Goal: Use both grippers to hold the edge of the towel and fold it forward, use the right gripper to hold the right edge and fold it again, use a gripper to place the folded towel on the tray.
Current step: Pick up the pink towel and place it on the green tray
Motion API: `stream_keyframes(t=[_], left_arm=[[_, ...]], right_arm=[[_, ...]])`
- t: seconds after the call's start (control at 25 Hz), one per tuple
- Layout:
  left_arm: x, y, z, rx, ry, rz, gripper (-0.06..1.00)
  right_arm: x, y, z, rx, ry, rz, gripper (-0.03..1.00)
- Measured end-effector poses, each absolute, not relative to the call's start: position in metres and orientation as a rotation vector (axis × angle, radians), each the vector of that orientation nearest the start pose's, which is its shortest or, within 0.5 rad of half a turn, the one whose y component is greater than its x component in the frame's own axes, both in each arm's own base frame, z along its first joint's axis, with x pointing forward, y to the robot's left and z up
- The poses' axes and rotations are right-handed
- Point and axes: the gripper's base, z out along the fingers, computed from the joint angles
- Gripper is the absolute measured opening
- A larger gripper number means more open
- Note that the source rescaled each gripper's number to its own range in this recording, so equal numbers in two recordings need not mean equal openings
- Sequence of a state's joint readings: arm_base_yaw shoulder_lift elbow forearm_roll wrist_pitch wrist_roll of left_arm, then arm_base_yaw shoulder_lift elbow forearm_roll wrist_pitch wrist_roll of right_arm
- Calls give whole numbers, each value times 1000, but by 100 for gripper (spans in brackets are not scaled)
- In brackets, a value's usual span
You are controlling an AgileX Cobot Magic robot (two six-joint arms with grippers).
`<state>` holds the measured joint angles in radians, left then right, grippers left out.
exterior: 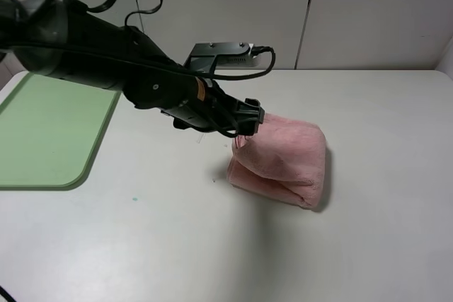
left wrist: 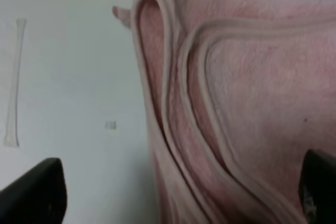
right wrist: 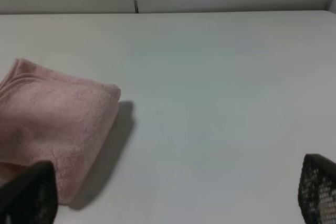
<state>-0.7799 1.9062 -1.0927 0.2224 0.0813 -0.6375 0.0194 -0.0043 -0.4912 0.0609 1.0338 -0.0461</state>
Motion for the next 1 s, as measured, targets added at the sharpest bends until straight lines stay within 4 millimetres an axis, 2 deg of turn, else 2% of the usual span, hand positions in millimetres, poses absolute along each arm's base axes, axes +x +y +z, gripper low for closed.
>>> stream_keyframes(t=[0.28, 0.56, 1.0], left_arm=[[285, -290, 139, 482, 2453, -501, 85], [285, -292, 111, 534, 2498, -460, 83], [289, -302, 93, 533, 2422, -544, 82]], right_arm=[[-4, 5, 277, -68, 2020, 56, 100], [-4, 5, 277, -68, 2020, 56, 100], [-4, 5, 277, -68, 2020, 60, 100]])
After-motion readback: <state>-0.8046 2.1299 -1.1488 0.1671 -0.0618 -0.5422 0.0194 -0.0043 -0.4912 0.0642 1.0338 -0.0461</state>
